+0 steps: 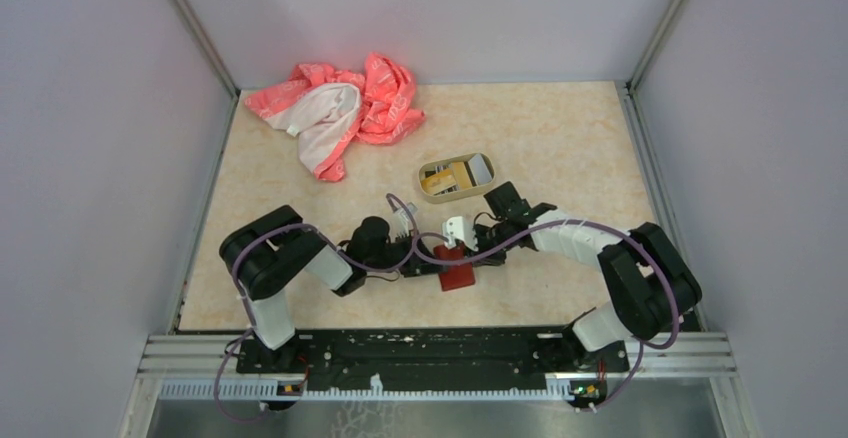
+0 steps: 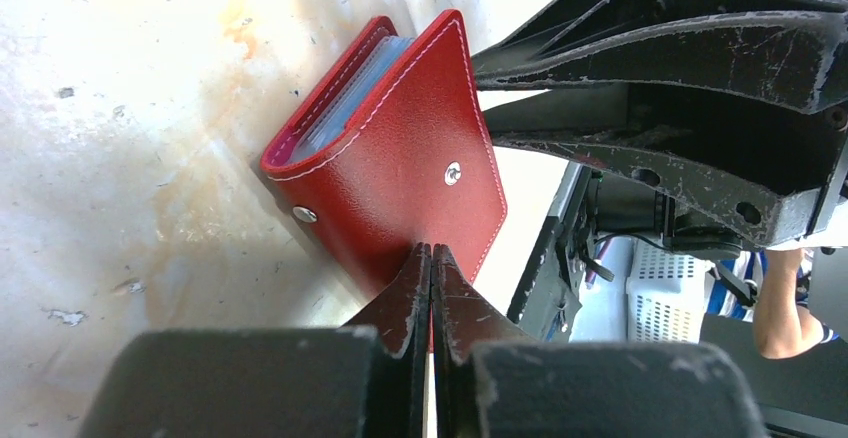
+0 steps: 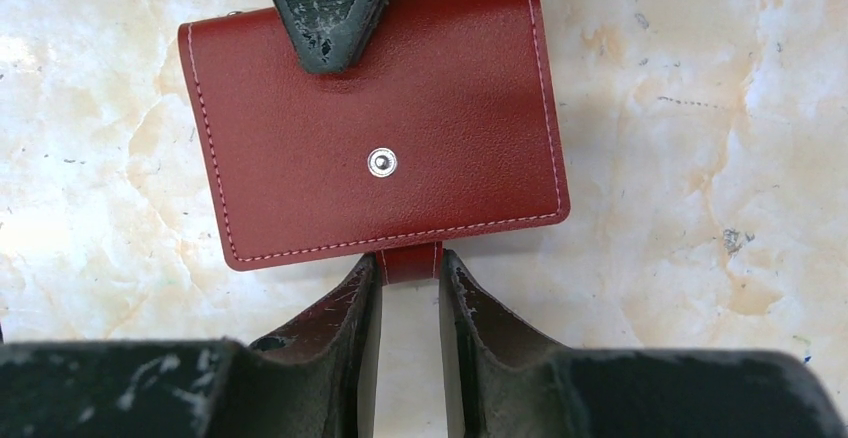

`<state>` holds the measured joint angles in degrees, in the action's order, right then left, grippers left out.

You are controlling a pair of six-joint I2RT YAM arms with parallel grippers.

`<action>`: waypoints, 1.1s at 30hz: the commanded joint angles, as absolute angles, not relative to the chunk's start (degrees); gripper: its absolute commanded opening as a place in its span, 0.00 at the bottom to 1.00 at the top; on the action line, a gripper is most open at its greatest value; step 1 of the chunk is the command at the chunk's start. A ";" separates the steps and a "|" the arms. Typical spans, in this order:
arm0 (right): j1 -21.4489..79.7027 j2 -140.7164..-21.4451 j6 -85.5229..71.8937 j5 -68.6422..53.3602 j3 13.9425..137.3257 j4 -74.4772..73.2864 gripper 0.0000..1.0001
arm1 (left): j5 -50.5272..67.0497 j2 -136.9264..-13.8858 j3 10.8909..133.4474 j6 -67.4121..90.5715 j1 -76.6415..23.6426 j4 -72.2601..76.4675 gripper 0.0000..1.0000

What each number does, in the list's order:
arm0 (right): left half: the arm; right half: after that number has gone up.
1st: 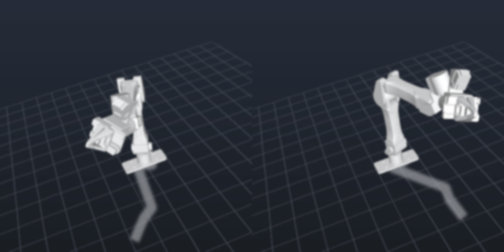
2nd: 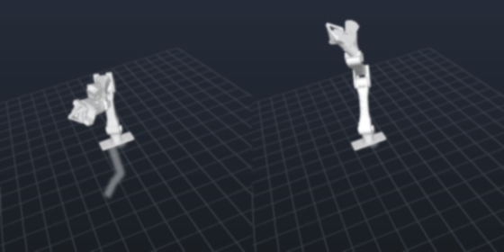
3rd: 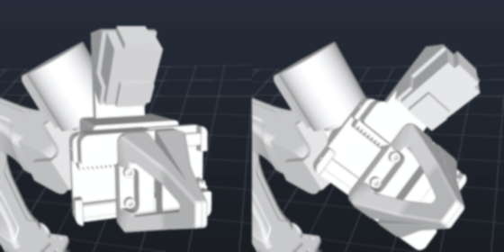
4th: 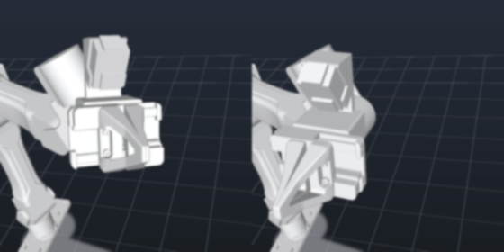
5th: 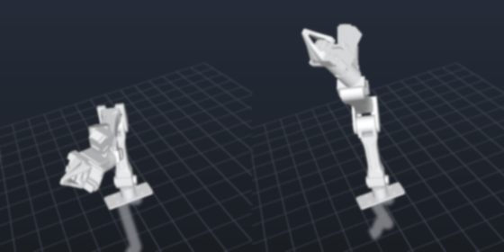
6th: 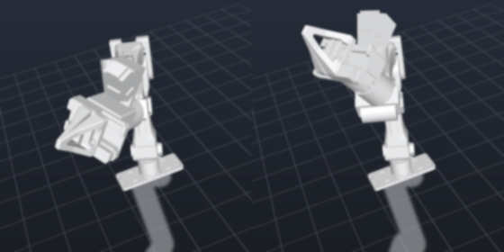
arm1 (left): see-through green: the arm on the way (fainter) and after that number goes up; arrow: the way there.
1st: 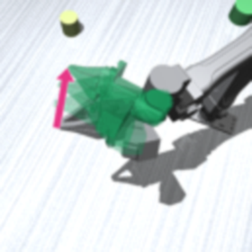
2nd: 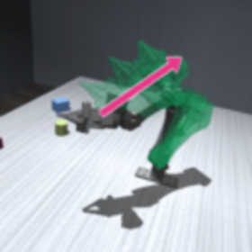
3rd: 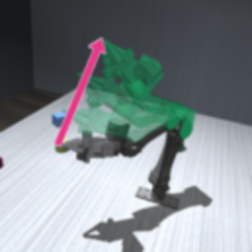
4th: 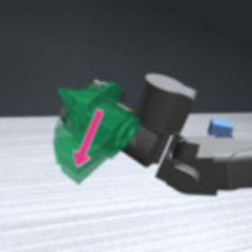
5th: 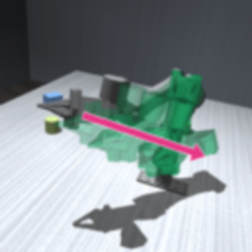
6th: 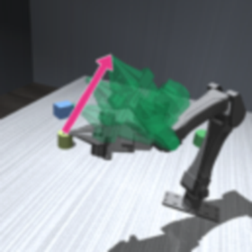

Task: Put the credit cards into the card holder
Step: Close the card holder at the center of the board.

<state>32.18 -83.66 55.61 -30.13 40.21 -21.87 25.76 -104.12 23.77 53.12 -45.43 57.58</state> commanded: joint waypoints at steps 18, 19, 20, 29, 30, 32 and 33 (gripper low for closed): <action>31.62 -70.49 67.35 -43.44 34.54 -20.51 0.00 | 34.12 -110.35 20.47 58.92 -43.64 78.77 0.07; 31.50 -71.22 67.48 -43.57 34.95 -21.20 0.00 | 34.58 -111.39 20.48 59.68 -43.56 80.46 0.07; 31.47 -71.88 67.97 -43.61 35.24 -22.00 0.00 | 35.07 -112.42 20.36 60.60 -43.39 82.69 0.07; 31.46 -63.96 76.36 -46.01 29.50 -20.15 0.00 | 38.17 -121.18 18.72 67.53 -41.40 99.37 0.09; 31.46 -63.91 77.47 -46.14 29.43 -20.59 0.00 | 38.03 -121.17 18.76 67.44 -41.41 98.94 0.09; 31.46 -64.47 81.64 -46.24 29.30 -22.63 0.00 | 37.82 -120.92 18.90 67.16 -41.40 97.86 0.09; 31.54 -64.65 83.58 -46.02 29.09 -23.43 0.00 | 37.60 -120.61 18.96 67.04 -41.40 97.27 0.10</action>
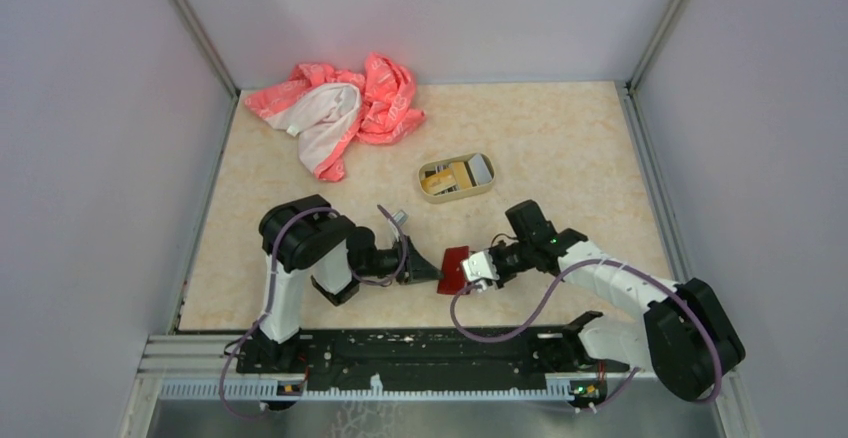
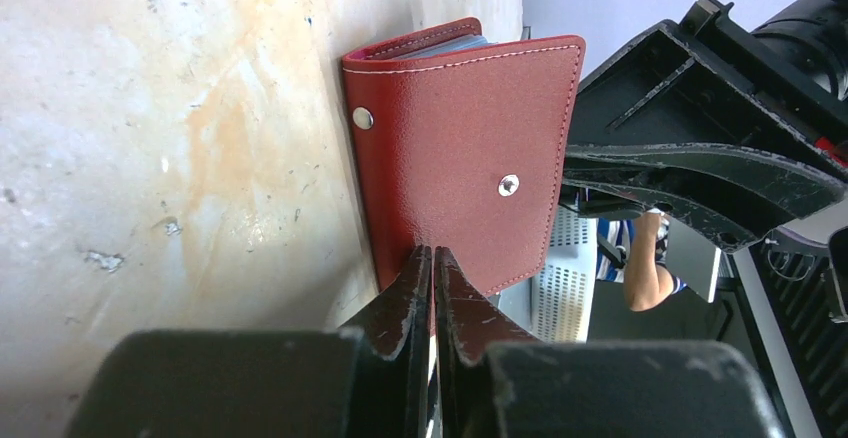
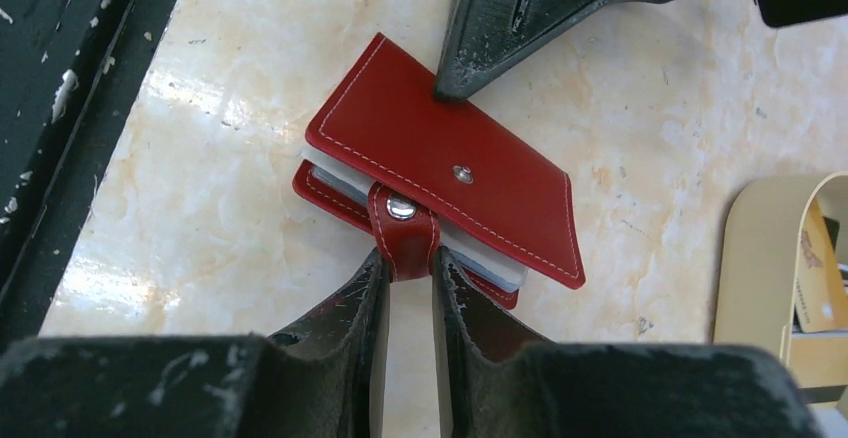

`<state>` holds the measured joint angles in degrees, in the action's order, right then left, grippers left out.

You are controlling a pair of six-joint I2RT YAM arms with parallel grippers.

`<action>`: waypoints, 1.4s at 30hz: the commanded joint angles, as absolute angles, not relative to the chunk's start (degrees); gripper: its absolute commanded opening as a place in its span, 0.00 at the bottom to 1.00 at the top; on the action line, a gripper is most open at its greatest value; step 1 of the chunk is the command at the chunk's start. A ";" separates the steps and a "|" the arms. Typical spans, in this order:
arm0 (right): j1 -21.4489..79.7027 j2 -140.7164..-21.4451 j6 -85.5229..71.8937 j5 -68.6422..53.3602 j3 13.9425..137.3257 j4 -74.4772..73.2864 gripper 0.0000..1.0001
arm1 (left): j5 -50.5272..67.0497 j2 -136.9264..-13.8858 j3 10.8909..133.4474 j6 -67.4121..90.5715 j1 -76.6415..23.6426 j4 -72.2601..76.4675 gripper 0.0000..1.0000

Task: Put the credit cards into the card holder
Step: Close the card holder at the center of the board.

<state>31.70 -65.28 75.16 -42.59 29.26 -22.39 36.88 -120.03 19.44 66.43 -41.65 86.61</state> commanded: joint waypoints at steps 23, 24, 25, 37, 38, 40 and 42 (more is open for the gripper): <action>31.73 -65.04 80.75 -43.58 29.35 -22.02 0.26 | 38.50 -113.53 22.50 61.37 -41.48 81.80 0.10; 31.73 -64.81 77.57 -43.45 29.43 -20.59 0.31 | 38.23 -113.09 22.24 61.35 -41.50 81.97 0.10; 31.68 -64.59 75.60 -43.33 29.51 -19.72 0.35 | 37.89 -112.78 22.04 61.42 -41.49 82.31 0.10; 31.72 -67.42 62.15 -40.76 32.15 -14.88 0.23 | 36.40 -113.11 22.05 62.40 -42.40 84.55 0.10; 31.72 -67.41 61.77 -40.44 32.17 -14.70 0.22 | 36.43 -113.11 22.06 62.40 -42.45 84.51 0.10; 31.72 -67.60 61.29 -39.64 32.15 -14.82 0.21 | 36.50 -113.07 22.15 62.41 -42.47 84.55 0.10; 31.72 -68.04 61.10 -39.65 32.87 -16.77 0.21 | 36.60 -112.84 22.15 62.34 -42.54 84.62 0.10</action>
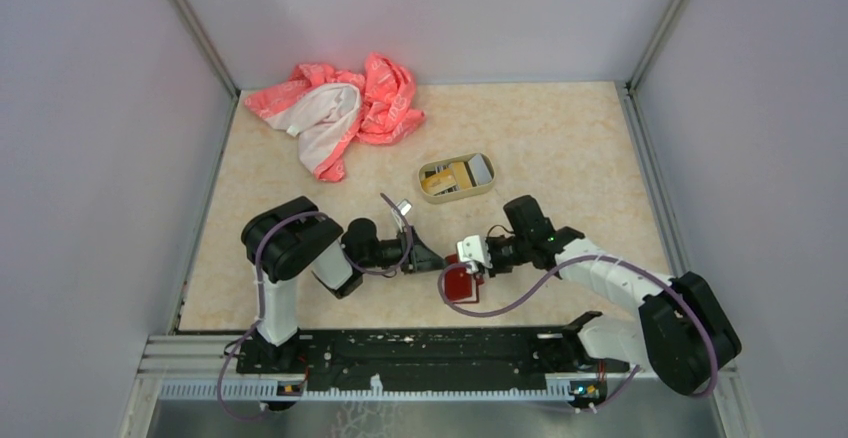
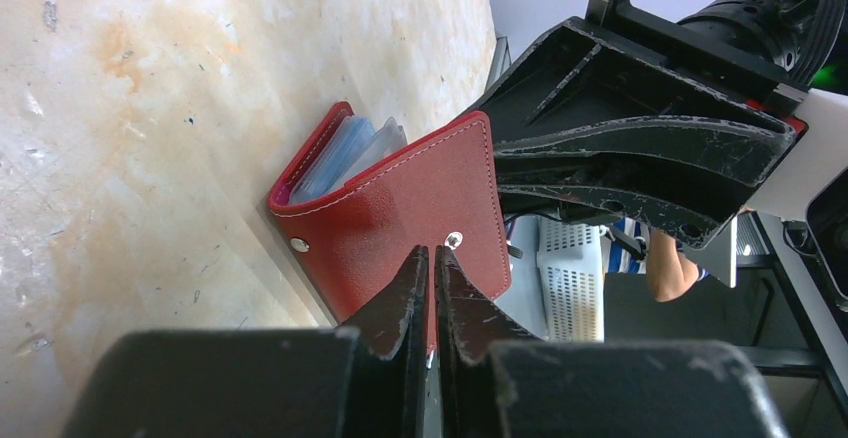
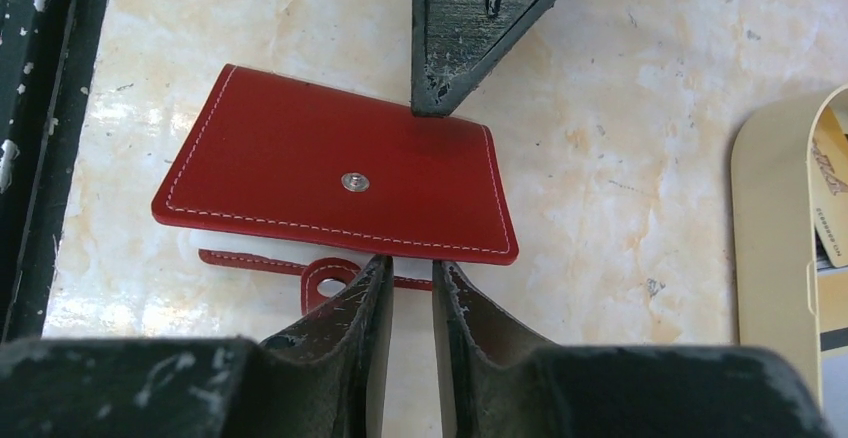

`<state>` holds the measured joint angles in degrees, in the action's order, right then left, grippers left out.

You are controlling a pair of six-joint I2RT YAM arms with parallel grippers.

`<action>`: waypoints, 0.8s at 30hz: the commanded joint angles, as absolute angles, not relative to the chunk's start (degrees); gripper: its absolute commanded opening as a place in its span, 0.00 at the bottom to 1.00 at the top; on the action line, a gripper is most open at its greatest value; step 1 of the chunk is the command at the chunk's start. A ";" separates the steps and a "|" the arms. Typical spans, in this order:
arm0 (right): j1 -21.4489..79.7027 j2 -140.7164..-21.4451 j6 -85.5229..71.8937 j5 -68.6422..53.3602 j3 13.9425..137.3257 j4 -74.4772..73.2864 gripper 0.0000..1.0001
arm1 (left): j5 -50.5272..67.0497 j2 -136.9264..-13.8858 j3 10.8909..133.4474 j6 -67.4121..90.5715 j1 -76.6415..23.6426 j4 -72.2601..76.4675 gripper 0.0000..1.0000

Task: Put the credit cards into the card holder
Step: Close the card holder at the center of the board.

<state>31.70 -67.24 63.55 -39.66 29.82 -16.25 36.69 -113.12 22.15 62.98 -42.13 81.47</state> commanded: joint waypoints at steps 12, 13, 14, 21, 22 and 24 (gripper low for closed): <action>32.44 -71.21 61.58 -45.46 38.96 -31.06 0.47 | 36.67 -111.53 21.88 60.91 -42.79 82.96 0.09; 32.70 -71.72 62.08 -45.40 39.42 -31.87 0.46 | 36.58 -111.53 21.88 60.91 -42.88 82.97 0.09; 32.82 -72.18 62.36 -45.20 39.53 -32.34 0.45 | 36.58 -111.60 21.96 60.89 -42.97 82.97 0.09; 33.61 -73.81 62.58 -44.12 39.80 -32.93 0.40 | 36.08 -110.61 23.73 59.24 -44.73 79.33 0.09; 33.57 -73.85 62.57 -43.58 39.93 -33.24 0.39 | 35.93 -110.36 23.99 58.91 -45.05 78.70 0.09; 33.57 -73.91 63.50 -42.37 40.31 -34.45 0.36 | 35.50 -109.37 24.68 58.15 -45.69 76.64 0.09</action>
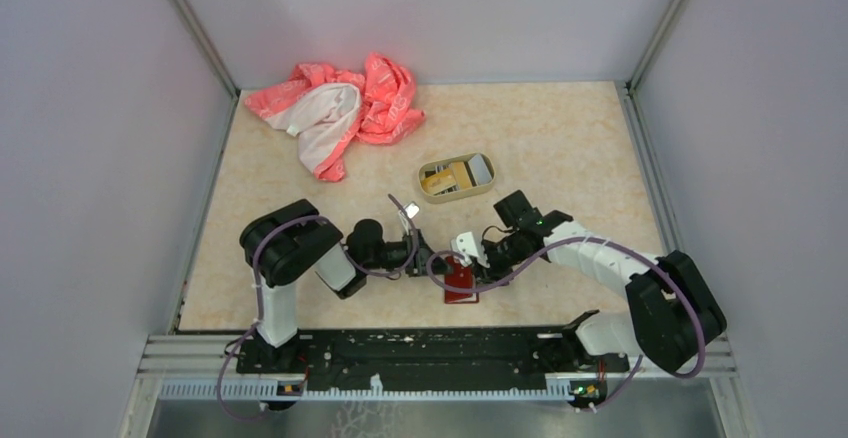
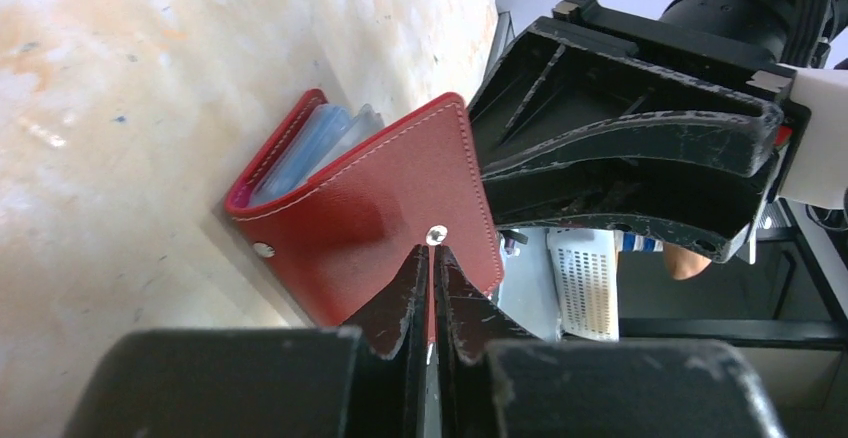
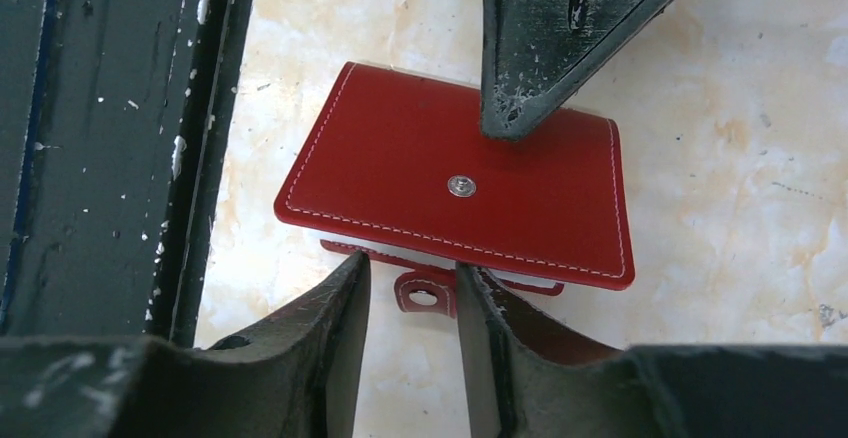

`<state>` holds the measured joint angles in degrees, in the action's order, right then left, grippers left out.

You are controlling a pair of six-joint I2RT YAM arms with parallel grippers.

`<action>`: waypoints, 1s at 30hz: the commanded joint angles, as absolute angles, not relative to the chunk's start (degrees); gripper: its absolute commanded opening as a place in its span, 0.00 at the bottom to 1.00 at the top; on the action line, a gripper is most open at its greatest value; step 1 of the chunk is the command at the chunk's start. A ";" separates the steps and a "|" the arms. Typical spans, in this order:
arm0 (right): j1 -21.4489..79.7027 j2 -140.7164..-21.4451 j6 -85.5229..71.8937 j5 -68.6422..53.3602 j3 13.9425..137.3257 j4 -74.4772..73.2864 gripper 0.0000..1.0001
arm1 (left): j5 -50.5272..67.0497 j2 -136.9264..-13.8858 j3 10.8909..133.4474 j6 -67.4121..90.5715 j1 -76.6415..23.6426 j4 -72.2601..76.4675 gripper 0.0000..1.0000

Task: Put the credit cards into the card holder
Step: Close the card holder at the center of the board.

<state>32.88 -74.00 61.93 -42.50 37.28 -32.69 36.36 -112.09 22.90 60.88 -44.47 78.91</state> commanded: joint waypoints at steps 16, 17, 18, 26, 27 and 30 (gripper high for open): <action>28.92 -71.43 62.43 -35.94 41.75 -35.38 0.24 | 31.69 -110.50 30.30 50.93 -48.87 60.30 0.09; 28.89 -71.76 61.38 -35.23 41.70 -34.24 0.25 | 31.50 -110.93 30.45 51.09 -48.87 60.29 0.09; 28.91 -72.00 60.20 -34.32 41.62 -33.15 0.27 | 31.26 -111.30 30.60 51.33 -48.87 60.11 0.09; 26.95 -73.86 51.55 -30.03 43.16 -29.25 0.42 | 25.79 -111.22 33.97 51.37 -49.87 48.46 0.09; 26.70 -74.24 51.00 -30.12 43.62 -29.62 0.42 | 25.09 -111.07 34.32 51.34 -50.10 47.23 0.08; 26.37 -75.23 48.78 -29.63 44.64 -30.21 0.44 | 22.90 -110.63 34.71 51.45 -50.57 45.35 0.08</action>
